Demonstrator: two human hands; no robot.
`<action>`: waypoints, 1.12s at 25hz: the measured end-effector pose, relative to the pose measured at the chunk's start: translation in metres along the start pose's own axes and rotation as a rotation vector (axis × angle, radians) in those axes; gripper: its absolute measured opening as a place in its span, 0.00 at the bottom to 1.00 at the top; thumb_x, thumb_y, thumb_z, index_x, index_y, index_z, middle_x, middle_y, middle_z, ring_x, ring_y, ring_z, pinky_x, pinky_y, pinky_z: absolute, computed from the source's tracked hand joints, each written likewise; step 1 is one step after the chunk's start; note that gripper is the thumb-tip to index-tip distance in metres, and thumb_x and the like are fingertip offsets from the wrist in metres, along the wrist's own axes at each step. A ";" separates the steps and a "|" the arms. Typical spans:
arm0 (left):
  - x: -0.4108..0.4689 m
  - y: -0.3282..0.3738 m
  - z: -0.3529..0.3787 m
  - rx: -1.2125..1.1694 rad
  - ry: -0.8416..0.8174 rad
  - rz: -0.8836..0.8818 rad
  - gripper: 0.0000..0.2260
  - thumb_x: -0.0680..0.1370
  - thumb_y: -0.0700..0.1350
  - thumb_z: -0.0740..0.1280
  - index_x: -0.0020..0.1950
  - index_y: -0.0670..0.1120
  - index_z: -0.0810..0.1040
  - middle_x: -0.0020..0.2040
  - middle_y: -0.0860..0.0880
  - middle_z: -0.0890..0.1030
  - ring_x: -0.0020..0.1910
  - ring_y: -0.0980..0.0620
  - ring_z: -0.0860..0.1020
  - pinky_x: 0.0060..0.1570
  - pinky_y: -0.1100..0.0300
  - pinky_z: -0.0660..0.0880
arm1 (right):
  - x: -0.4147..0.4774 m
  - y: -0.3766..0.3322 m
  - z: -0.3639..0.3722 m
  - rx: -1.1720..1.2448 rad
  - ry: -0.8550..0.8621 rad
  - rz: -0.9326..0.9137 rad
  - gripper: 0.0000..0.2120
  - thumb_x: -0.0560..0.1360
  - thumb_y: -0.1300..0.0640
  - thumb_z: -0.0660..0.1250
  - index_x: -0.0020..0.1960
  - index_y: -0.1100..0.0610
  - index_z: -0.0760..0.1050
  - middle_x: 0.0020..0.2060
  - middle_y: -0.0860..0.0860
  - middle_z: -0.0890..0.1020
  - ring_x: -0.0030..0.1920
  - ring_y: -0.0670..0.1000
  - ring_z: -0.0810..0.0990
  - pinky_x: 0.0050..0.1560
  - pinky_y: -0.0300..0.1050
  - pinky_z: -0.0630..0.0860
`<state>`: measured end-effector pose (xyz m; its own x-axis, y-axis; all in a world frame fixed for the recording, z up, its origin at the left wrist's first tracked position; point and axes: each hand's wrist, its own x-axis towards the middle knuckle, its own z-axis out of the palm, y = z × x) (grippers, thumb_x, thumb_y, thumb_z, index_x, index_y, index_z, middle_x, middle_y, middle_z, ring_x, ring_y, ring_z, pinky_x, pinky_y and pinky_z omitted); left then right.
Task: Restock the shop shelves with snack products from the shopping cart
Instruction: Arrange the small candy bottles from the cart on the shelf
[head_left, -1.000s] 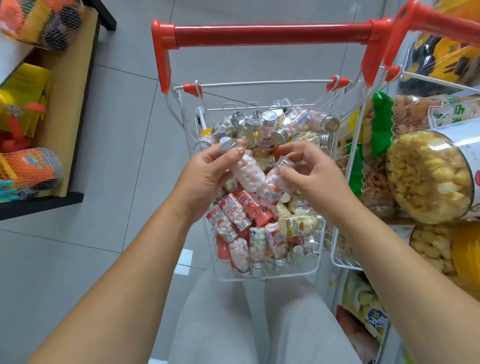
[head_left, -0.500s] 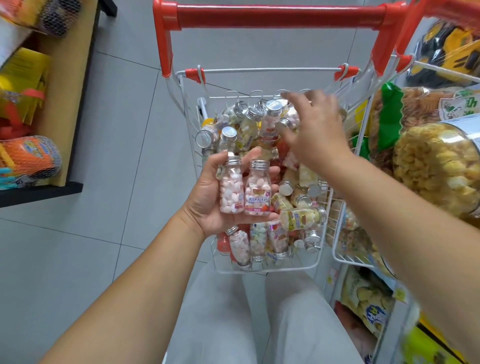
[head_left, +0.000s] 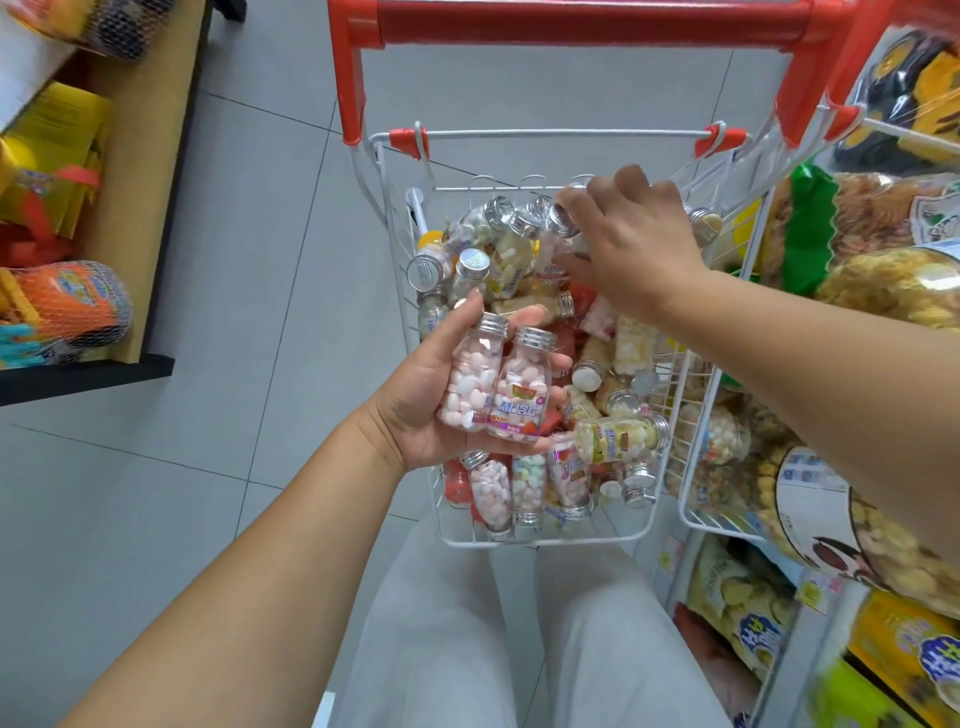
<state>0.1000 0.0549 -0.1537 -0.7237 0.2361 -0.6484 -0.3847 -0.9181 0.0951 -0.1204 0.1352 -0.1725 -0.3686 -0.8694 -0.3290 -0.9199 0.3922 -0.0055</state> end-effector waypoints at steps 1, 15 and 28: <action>0.000 0.002 -0.001 0.003 0.020 -0.007 0.24 0.76 0.66 0.59 0.61 0.54 0.82 0.58 0.42 0.82 0.53 0.42 0.83 0.48 0.37 0.80 | -0.001 0.001 -0.001 0.015 0.018 -0.036 0.20 0.78 0.44 0.62 0.62 0.56 0.68 0.58 0.56 0.74 0.62 0.60 0.67 0.56 0.57 0.65; -0.008 0.005 0.012 0.132 0.112 -0.076 0.31 0.75 0.69 0.55 0.60 0.48 0.82 0.57 0.44 0.84 0.53 0.44 0.83 0.56 0.36 0.76 | -0.029 0.006 -0.037 0.416 0.467 -0.068 0.18 0.76 0.50 0.66 0.61 0.58 0.67 0.43 0.55 0.77 0.44 0.53 0.70 0.36 0.47 0.69; -0.072 0.001 0.188 0.390 0.061 -0.150 0.30 0.81 0.65 0.51 0.65 0.44 0.78 0.58 0.40 0.83 0.53 0.40 0.84 0.49 0.40 0.81 | -0.257 -0.030 -0.192 1.382 0.523 0.730 0.17 0.71 0.39 0.68 0.55 0.40 0.67 0.37 0.48 0.81 0.29 0.53 0.75 0.29 0.51 0.74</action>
<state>0.0439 0.0970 0.0352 -0.6124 0.3284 -0.7192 -0.6800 -0.6828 0.2672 -0.0235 0.2886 0.0939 -0.9095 -0.2804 -0.3070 0.1608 0.4436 -0.8817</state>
